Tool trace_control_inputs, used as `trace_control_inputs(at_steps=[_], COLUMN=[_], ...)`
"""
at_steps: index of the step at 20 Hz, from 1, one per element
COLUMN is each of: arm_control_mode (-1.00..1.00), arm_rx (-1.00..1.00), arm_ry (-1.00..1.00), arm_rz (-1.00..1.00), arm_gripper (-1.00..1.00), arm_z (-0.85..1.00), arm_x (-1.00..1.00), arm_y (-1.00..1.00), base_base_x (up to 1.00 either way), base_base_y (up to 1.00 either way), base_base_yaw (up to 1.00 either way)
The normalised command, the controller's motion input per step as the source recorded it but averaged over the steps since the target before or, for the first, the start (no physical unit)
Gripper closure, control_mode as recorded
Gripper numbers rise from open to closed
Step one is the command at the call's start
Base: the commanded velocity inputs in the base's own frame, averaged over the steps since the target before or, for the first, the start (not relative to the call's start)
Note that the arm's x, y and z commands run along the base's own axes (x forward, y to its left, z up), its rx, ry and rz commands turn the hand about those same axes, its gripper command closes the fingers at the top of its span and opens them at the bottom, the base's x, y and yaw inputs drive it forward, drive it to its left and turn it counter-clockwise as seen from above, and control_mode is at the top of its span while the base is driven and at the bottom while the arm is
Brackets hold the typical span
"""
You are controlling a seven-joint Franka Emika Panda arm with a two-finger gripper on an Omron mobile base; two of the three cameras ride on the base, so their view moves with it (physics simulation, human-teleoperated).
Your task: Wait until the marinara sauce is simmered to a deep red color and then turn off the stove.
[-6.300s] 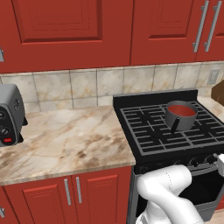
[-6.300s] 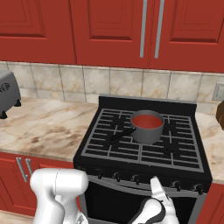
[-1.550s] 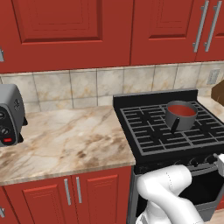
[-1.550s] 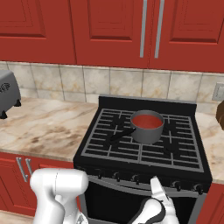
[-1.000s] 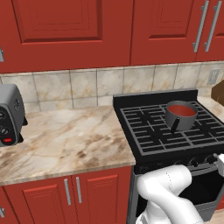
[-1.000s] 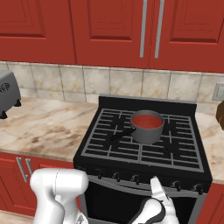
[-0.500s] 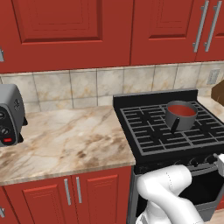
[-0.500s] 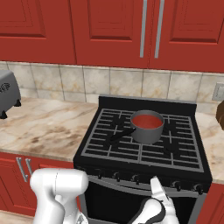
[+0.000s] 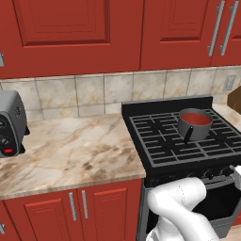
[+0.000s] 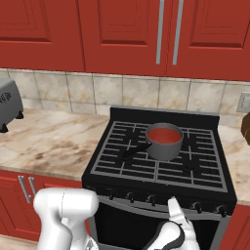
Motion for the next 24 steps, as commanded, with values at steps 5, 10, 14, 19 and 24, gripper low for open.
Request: trace_control_inputs(at_steps=[5,10,14,19,24], arm_control_mode=[-1.0,-1.0,-1.0,-1.0,-1.0], arm_rx=[0.0,0.0,0.0,0.0,0.0], arm_ry=[0.0,0.0,0.0,0.0,0.0], arm_rz=[0.0,0.0,0.0,0.0,0.0], arm_gripper=[-1.0,-1.0,-1.0,-1.0,-1.0], arm_z=[0.0,0.0,0.0,0.0,0.0], arm_x=[0.0,0.0,0.0,0.0,0.0], arm_y=[0.0,0.0,0.0,0.0,0.0], base_base_x=[0.0,0.0,0.0,0.0,0.0], base_base_y=[0.0,0.0,0.0,0.0,0.0], base_base_yaw=[0.0,0.0,0.0,0.0,0.0])
